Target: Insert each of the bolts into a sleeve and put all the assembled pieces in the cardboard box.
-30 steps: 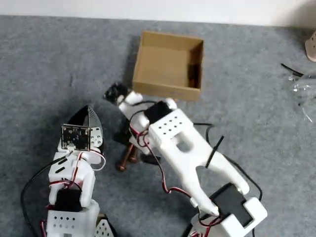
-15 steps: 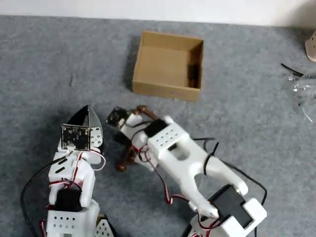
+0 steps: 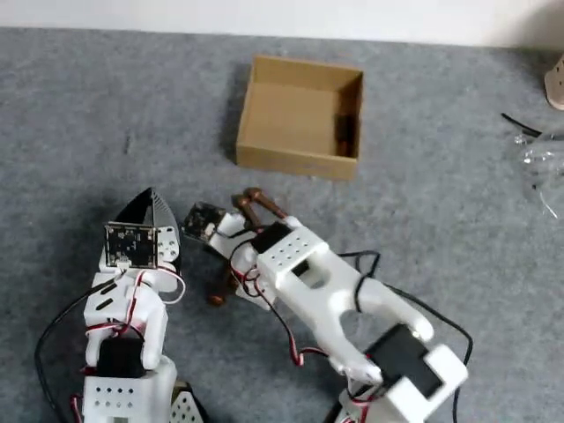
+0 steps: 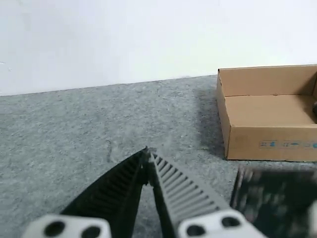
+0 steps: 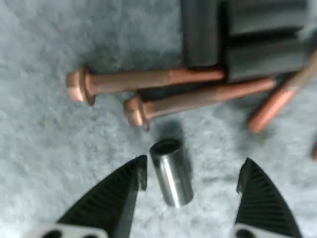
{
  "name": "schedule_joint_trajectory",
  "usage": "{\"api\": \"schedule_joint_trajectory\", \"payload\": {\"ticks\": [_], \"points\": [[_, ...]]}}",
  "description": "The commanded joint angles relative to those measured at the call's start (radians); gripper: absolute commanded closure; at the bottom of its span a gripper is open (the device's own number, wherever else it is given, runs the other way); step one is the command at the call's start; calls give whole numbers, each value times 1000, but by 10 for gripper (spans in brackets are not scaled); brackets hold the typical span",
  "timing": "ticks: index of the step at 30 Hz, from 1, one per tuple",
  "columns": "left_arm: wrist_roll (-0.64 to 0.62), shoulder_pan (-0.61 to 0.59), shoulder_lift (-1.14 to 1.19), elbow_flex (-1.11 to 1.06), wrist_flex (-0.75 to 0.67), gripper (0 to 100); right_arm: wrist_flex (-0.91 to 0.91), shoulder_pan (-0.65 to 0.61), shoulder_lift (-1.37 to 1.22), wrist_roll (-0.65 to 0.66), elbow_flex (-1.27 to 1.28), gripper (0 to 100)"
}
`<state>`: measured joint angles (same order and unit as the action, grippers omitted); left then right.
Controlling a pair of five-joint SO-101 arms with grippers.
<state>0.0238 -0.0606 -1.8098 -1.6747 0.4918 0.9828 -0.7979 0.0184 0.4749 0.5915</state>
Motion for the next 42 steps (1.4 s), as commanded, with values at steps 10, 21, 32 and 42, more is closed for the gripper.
{"api": "schedule_joint_trajectory", "payload": {"ticks": [10, 21, 32, 42], "points": [[-9, 1, -4, -21, -21, 992, -73, -4, -127, 14, -16, 747], [-9, 1, -4, -21, -21, 992, -85, 74, -124, 17, -12, 994], [-9, 1, -2, -21, -21, 992, -25, 87, 41, 5, -10, 994], [-9, 1, -4, -21, -21, 992, 4, 142, 561, -138, 127, 994]]}}
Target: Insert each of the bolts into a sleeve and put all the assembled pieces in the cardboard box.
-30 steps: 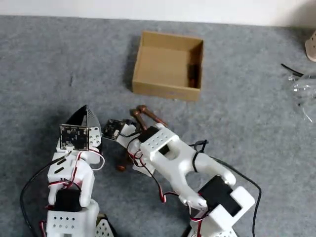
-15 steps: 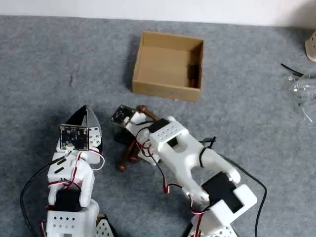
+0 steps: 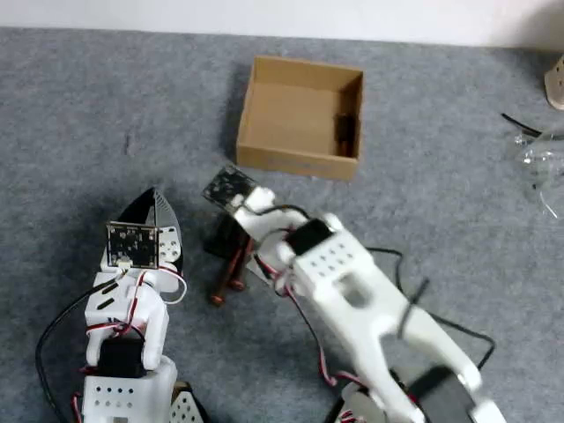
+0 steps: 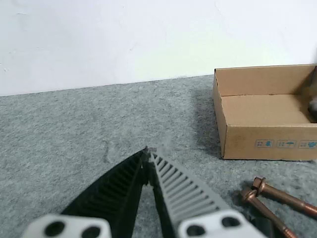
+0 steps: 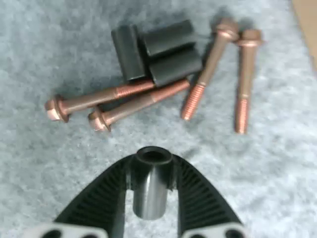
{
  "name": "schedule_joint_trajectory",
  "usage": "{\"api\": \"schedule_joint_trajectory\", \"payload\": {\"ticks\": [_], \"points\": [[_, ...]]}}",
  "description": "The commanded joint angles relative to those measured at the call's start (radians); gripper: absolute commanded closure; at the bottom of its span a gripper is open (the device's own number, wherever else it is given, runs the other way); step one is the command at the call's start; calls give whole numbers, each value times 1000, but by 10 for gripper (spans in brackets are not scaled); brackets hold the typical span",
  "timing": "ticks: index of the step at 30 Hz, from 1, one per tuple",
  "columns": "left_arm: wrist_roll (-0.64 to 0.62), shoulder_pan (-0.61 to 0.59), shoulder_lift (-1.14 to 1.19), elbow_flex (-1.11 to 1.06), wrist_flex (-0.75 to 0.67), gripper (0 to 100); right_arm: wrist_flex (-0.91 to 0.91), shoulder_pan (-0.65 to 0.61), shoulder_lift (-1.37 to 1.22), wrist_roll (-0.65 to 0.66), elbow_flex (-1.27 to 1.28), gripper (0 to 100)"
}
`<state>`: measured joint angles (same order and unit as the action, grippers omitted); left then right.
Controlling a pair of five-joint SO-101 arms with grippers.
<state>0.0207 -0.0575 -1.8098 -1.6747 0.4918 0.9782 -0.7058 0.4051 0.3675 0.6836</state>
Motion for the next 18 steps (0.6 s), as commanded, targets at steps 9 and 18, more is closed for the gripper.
{"api": "schedule_joint_trajectory", "payload": {"ticks": [9, 18], "points": [[-6, -1, -2, -21, -21, 992, 7, 240, 618, -37, 375, 994], [72, 68, -1, -21, -17, 992, 18, 254, 1106, -92, 645, 994]]}}
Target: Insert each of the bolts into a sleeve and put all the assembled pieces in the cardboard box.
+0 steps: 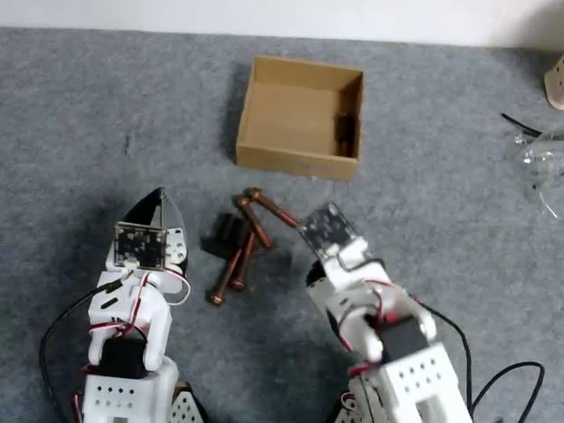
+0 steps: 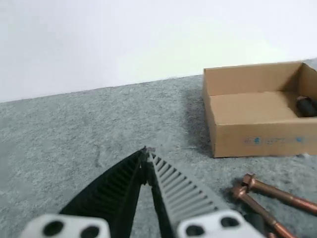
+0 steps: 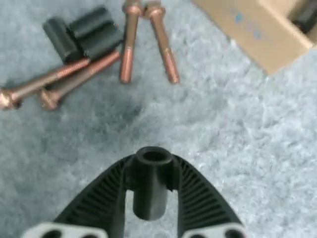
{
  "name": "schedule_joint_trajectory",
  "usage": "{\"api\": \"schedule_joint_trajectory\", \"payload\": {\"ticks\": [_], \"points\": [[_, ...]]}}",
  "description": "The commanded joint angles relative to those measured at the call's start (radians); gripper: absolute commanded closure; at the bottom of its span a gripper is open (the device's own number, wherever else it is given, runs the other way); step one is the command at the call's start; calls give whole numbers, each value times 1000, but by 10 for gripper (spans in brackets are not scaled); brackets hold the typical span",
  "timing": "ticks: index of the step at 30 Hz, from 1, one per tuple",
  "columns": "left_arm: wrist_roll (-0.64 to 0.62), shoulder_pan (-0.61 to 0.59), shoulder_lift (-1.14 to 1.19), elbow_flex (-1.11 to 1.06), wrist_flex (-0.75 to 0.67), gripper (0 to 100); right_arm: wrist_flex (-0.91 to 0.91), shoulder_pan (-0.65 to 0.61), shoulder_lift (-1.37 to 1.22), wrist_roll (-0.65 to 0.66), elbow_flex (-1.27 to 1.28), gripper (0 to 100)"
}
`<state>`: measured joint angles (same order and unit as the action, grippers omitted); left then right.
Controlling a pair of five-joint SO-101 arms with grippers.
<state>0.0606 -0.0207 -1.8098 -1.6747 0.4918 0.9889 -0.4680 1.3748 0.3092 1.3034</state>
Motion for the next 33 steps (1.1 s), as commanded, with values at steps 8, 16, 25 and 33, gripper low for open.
{"api": "schedule_joint_trajectory", "payload": {"ticks": [8, 16, 25, 33], "points": [[37, 27, 48, -21, -32, 992, 22, 16, 262, -40, 133, 994], [37, 31, 481, 128, -207, 982, -53, 12, 321, -41, 265, 994], [-63, 113, 1233, 615, -229, 993, -162, 38, 328, -35, 349, 994], [-94, 220, 1501, 986, -9, 993, -220, 110, 329, -40, 366, 994]]}}
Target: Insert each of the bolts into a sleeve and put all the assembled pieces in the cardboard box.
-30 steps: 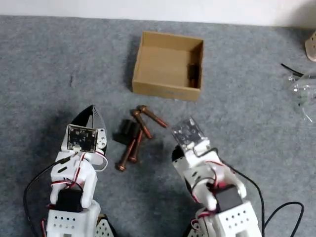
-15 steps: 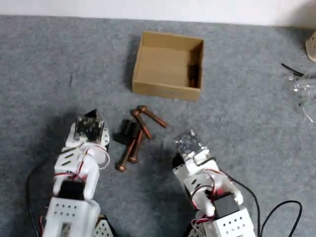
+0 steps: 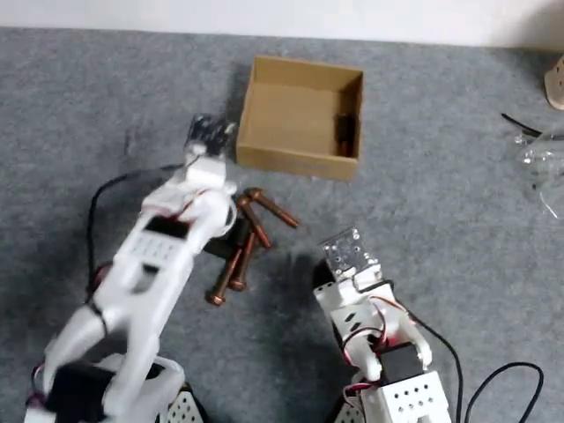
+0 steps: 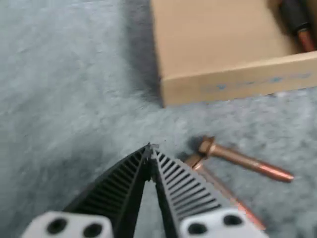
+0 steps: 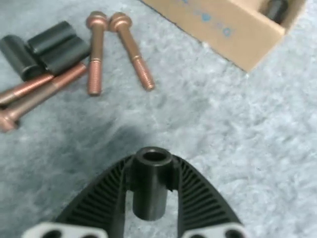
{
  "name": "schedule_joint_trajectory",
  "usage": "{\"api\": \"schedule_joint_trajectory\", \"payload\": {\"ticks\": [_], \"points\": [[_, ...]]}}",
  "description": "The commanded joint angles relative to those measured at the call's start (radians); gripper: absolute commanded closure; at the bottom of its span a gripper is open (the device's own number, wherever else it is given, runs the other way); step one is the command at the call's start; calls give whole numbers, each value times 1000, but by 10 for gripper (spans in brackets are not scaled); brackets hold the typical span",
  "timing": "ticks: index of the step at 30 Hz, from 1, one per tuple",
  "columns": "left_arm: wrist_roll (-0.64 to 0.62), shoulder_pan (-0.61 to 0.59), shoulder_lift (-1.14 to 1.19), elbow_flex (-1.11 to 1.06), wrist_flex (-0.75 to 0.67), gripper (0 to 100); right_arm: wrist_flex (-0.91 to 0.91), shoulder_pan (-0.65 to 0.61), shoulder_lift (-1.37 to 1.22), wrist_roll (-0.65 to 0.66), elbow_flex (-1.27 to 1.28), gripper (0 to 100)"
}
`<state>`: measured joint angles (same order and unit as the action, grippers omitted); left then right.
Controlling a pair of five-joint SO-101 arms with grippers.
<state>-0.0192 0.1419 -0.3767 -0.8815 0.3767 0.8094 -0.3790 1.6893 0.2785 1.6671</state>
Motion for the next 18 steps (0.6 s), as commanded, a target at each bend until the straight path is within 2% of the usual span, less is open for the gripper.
{"api": "schedule_joint_trajectory", "payload": {"ticks": [1, 4, 12, 18], "points": [[-31, 71, 81, 220, 137, 993, -41, 21, 15, -9, 2, 994], [-126, 101, 111, 292, 203, 993, -41, 21, 15, -8, 1, 994], [-468, 199, 177, 341, 203, 993, -41, 27, 15, -6, -1, 994], [-512, 242, 251, 341, 201, 994, -41, 27, 15, -6, -1, 994]]}}
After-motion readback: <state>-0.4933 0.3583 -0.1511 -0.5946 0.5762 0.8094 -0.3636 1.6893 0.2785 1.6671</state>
